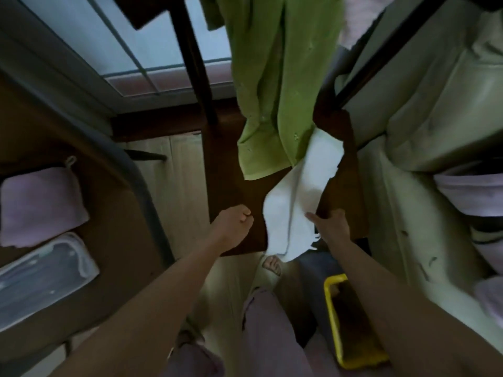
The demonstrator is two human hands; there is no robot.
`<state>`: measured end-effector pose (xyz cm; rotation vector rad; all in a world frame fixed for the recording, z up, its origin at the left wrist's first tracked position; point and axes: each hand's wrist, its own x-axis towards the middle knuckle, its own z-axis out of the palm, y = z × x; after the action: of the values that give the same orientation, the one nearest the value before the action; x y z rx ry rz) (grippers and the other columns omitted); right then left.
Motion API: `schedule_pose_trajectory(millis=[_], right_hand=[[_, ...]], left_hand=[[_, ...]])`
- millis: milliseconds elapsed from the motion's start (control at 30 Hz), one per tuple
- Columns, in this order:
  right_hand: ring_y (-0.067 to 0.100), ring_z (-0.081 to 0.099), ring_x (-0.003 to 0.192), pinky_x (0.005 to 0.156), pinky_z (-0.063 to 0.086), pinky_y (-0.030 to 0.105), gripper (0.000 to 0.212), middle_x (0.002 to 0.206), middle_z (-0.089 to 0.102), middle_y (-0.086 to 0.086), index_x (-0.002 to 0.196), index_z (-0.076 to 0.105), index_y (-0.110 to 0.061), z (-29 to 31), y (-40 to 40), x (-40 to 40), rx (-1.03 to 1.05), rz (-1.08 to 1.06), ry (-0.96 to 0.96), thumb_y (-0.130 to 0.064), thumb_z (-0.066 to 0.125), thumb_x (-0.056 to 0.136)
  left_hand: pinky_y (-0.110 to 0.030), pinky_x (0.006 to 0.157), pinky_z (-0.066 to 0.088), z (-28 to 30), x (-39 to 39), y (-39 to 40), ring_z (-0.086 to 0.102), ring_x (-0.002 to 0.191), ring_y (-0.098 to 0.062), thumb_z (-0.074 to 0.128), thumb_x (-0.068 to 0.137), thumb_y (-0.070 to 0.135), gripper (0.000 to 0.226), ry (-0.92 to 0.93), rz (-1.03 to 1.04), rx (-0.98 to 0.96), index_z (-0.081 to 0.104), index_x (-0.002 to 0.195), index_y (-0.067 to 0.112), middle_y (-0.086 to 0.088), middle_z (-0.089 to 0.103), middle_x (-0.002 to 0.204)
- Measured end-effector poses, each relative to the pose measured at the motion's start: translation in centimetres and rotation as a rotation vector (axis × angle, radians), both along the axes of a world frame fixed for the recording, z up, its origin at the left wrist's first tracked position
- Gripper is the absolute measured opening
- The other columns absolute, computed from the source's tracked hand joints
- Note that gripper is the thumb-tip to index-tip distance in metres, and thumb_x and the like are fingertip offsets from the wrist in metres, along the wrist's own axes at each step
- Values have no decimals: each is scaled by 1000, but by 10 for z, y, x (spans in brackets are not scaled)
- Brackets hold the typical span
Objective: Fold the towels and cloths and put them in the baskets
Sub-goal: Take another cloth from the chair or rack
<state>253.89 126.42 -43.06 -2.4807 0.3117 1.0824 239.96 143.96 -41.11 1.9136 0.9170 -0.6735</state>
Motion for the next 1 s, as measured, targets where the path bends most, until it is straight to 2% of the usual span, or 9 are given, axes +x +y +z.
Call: schedule_pose_trajectory(millis=[133, 233, 333, 400, 533, 633, 733, 833, 1000], right_hand=[[31, 60, 89, 75, 57, 48, 54, 100, 56, 12, 115, 44, -6, -22, -11, -6, 78, -41, 108, -34, 75, 80], [26, 56, 76, 65, 50, 36, 12, 78, 55, 6, 88, 56, -9, -24, -12, -6, 221, -29, 128, -18, 62, 90], [11, 46, 62, 54, 38, 20, 23, 68, 48, -1, 75, 52, -18, -8, -13, 0, 417, -116, 132, -16, 49, 98], [10, 51, 67, 57, 47, 20, 19, 79, 57, 1, 83, 54, -18, 6, -17, 4, 482, -169, 77, -20, 46, 100], [20, 61, 91, 84, 53, 40, 26, 111, 62, 7, 119, 55, -14, 47, -16, 15, 516, -389, 64, -29, 44, 101], [22, 65, 101, 85, 54, 39, 36, 119, 66, 6, 122, 59, -12, 93, -5, 13, 712, -506, 398, -35, 54, 95], [18, 68, 102, 86, 56, 33, 23, 112, 71, 3, 111, 63, -12, 150, 2, -7, 841, -346, 635, -22, 60, 90], [21, 67, 99, 81, 57, 35, 29, 115, 68, 7, 120, 56, -9, 197, 7, -22, 806, -300, 510, -17, 59, 93], [28, 61, 107, 88, 52, 43, 39, 125, 62, 13, 127, 56, -9, 258, 15, -40, 877, -435, 277, -31, 56, 95]], left_hand=[[-33, 99, 38, -18, 26, -29, 50, 123, -26, 47, 99, 29, 48, 89, 204, -102, 39, 142, 10, -10, 51, 137], [-31, 91, 40, -31, 40, -43, 53, 117, -26, 49, 98, 35, 47, 141, 303, -164, 48, 135, 7, -10, 54, 131], [-32, 93, 43, -31, 46, -52, 59, 103, -22, 53, 94, 40, 39, 113, 476, -384, 62, 108, 5, -8, 64, 112], [-37, 98, 46, -20, 45, -53, 62, 105, -20, 57, 91, 45, 41, 38, 584, -484, 64, 110, 10, -4, 67, 112], [-44, 96, 49, 26, 42, -43, 64, 109, -22, 57, 90, 45, 43, -203, 825, -662, 59, 121, 16, -4, 68, 116], [-42, 91, 52, 72, 48, -28, 64, 107, -26, 55, 92, 43, 43, -262, 928, -719, 56, 123, 13, -10, 67, 116], [-42, 90, 52, 126, 50, -12, 61, 109, -31, 57, 91, 44, 49, -201, 1015, -704, 53, 126, 10, -17, 62, 122], [-38, 81, 52, 185, 38, 6, 58, 112, -28, 53, 94, 41, 49, -201, 1016, -650, 51, 128, 7, -13, 61, 121], [-39, 95, 49, 255, 2, 30, 58, 108, -24, 51, 97, 36, 32, -339, 887, -511, 52, 117, 11, -10, 58, 124]])
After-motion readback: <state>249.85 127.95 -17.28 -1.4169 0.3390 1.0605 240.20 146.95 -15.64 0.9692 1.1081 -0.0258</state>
